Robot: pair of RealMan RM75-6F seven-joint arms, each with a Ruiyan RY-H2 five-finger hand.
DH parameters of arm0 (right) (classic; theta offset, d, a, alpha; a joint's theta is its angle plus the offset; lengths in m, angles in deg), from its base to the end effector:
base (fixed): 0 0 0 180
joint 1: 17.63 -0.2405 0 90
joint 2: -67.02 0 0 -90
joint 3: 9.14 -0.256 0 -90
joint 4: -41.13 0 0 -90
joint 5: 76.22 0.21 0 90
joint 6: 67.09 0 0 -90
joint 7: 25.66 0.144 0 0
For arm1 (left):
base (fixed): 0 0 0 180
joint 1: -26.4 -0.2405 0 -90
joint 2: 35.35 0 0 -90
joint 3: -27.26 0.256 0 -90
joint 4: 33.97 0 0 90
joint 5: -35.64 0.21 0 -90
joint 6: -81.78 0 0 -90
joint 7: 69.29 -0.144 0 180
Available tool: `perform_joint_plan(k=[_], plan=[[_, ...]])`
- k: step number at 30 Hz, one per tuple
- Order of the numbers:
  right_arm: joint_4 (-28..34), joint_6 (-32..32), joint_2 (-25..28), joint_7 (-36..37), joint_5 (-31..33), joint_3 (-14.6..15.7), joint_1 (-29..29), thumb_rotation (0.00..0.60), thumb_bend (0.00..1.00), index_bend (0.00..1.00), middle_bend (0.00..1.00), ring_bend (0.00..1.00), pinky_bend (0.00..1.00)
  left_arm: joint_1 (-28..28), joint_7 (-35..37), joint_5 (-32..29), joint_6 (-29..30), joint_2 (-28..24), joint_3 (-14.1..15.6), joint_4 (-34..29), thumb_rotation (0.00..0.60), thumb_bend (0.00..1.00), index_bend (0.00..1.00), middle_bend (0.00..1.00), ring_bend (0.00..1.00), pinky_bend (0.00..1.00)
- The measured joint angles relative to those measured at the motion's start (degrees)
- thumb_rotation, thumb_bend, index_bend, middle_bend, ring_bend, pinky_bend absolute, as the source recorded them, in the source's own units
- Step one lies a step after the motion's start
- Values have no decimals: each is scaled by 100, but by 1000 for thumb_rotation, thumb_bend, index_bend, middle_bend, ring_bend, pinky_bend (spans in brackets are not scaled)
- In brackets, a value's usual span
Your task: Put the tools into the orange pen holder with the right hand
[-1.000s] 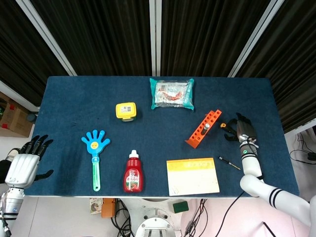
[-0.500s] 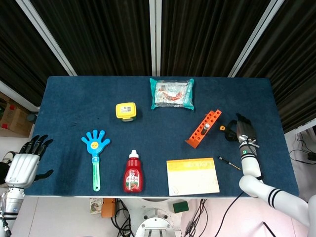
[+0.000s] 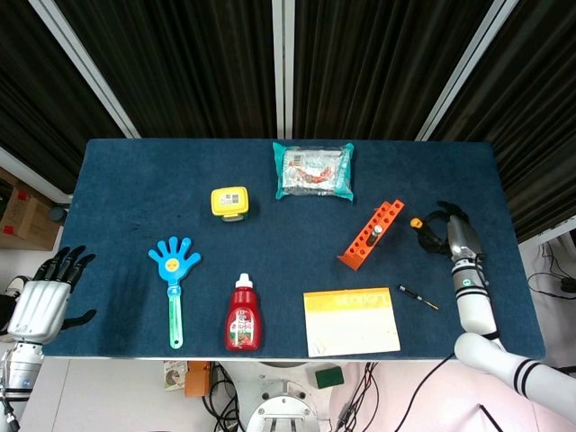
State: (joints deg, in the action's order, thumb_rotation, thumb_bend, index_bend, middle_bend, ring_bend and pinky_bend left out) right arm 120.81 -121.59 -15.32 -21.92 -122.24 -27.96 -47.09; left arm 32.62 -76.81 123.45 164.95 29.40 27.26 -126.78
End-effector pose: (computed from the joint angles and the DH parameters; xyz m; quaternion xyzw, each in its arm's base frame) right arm -0.2796 -0.3513 0.0620 0.4436 -0.6213 0.4122 0.4972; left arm -0.3059 0.1771 0.1419 -0.6461 -0.3609 -0.3440 0.5779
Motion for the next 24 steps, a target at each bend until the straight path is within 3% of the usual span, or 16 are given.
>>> perform_joint_plan(k=[12, 18, 24], plan=[[614, -461, 869, 3499, -2147, -478, 763, 600, 368, 721, 107, 0, 0, -10, -177, -10, -5, 61, 9, -22, 600, 54, 147, 70, 28, 182], [653, -915, 998, 4381, -2747, -646, 836, 600, 359, 720, 108, 0, 0, 1, -125, -29, -23, 49, -6, -8, 600, 54, 147, 70, 29, 183], [839, -1006, 1025, 4615, -2947, -669, 697, 600, 357, 720, 107, 0, 0, 0, -87, -30, -17, 39, -10, 5, 600, 54, 147, 70, 29, 183]])
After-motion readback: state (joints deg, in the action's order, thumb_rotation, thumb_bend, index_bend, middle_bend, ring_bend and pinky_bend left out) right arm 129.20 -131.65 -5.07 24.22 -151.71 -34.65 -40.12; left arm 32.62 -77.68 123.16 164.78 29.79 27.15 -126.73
